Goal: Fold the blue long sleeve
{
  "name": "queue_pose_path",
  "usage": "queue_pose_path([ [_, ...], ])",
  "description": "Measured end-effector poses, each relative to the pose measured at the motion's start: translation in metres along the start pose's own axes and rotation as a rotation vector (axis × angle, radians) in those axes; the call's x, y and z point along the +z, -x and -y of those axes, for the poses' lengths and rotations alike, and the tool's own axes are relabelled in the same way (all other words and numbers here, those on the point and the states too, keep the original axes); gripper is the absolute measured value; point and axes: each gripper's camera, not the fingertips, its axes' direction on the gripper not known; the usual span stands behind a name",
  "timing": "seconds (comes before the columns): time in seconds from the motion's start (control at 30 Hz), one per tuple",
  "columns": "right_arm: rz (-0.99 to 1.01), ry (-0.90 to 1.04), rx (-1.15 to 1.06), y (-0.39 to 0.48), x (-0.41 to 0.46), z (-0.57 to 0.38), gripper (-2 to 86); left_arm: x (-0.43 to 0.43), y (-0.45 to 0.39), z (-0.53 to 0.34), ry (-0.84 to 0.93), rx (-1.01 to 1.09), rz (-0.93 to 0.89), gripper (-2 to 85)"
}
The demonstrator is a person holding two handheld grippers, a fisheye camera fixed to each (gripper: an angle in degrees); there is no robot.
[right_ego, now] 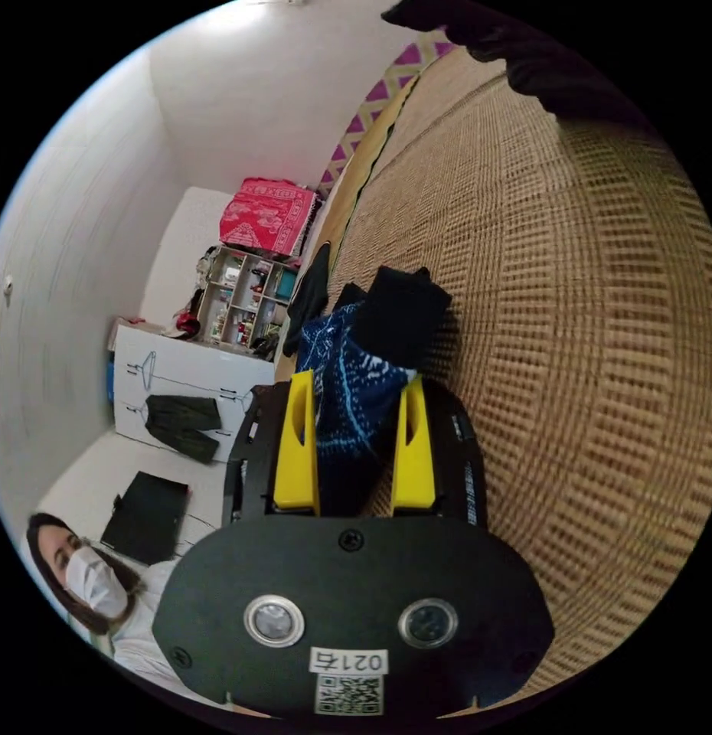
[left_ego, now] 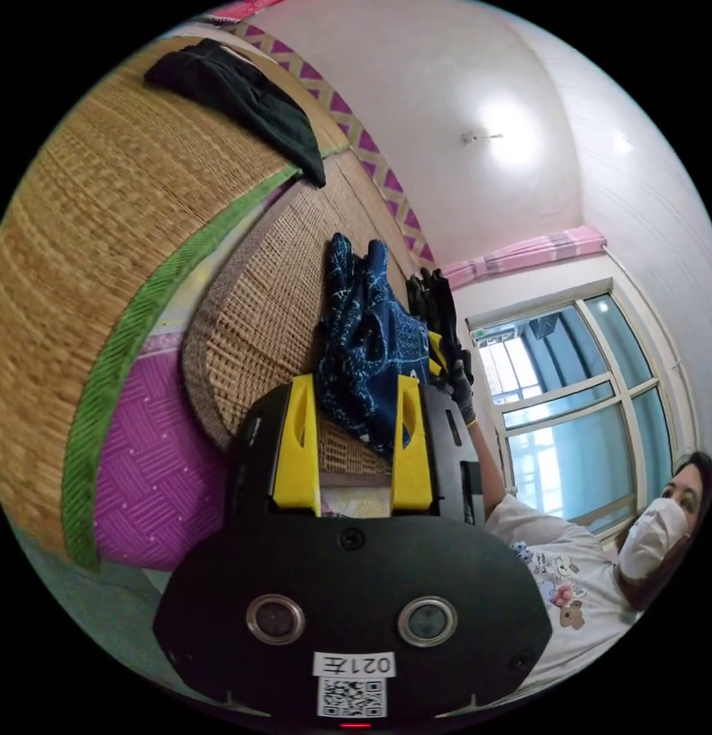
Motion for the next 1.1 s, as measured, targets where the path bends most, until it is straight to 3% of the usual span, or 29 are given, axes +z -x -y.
queue_pose_path([
  [0.17, 0.012, 0.072, -0.041, 0.014, -0.014, 0.026, 5.4, 0.011, -0.003, 0.006, 0.004, -0.003, -0.078, 4.3],
  [0.4, -0.069, 0.113, -0.181, 0.062, -0.060, 0.043, 4.9, 0.011, -0.066, 0.023, -0.002, 0.187, -0.038, 3.1],
  [0.77, 0.010, 0.092, -0.032, -0.008, -0.084, 0.038, 5.0, 0.062, -0.067, 0.012, 0.081, 0.114, -0.044, 3.2],
  [1.1, -0.028, 0.095, -0.036, -0.013, -0.076, 0.051, 5.0, 0.084, -0.085, 0.004, 0.079, 0.131, -0.016, 2.9],
])
